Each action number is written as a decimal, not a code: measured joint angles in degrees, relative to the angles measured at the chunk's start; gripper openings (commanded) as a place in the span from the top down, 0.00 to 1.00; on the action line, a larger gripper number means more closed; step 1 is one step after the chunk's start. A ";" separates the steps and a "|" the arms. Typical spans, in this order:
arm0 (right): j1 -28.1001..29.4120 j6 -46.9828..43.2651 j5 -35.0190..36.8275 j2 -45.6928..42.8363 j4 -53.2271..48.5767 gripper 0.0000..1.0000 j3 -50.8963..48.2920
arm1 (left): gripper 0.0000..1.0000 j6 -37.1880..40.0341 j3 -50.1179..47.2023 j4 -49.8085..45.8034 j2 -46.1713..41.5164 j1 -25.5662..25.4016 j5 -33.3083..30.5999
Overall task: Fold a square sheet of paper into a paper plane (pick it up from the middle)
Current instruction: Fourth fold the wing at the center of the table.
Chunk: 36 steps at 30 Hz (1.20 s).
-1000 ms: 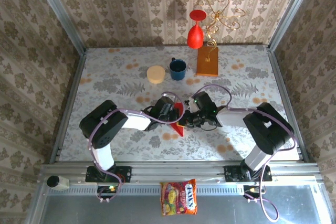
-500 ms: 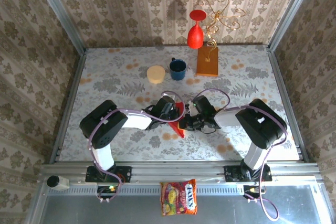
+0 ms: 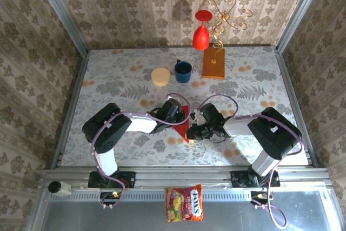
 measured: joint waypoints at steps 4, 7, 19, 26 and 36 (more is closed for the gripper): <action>0.39 -0.20 0.13 -1.16 1.49 1.00 -1.90 | 1.00 -0.26 0.00 0.00 0.02 0.00 -0.02; 1.11 -0.33 0.17 -2.62 1.11 1.00 -3.34 | 1.00 -0.35 0.00 0.00 0.02 0.00 -0.13; 0.63 -1.53 0.31 -11.69 -14.05 1.00 -5.33 | 1.00 -3.98 0.81 -0.57 0.72 0.04 -3.50; -2.47 -2.08 0.74 -16.09 -22.69 1.00 3.52 | 1.00 -9.16 0.72 -3.54 -0.44 -0.87 -7.17; -1.49 1.38 -0.13 -2.25 -14.53 1.00 8.50 | 1.00 -14.47 0.74 -8.15 -1.90 -2.97 -11.54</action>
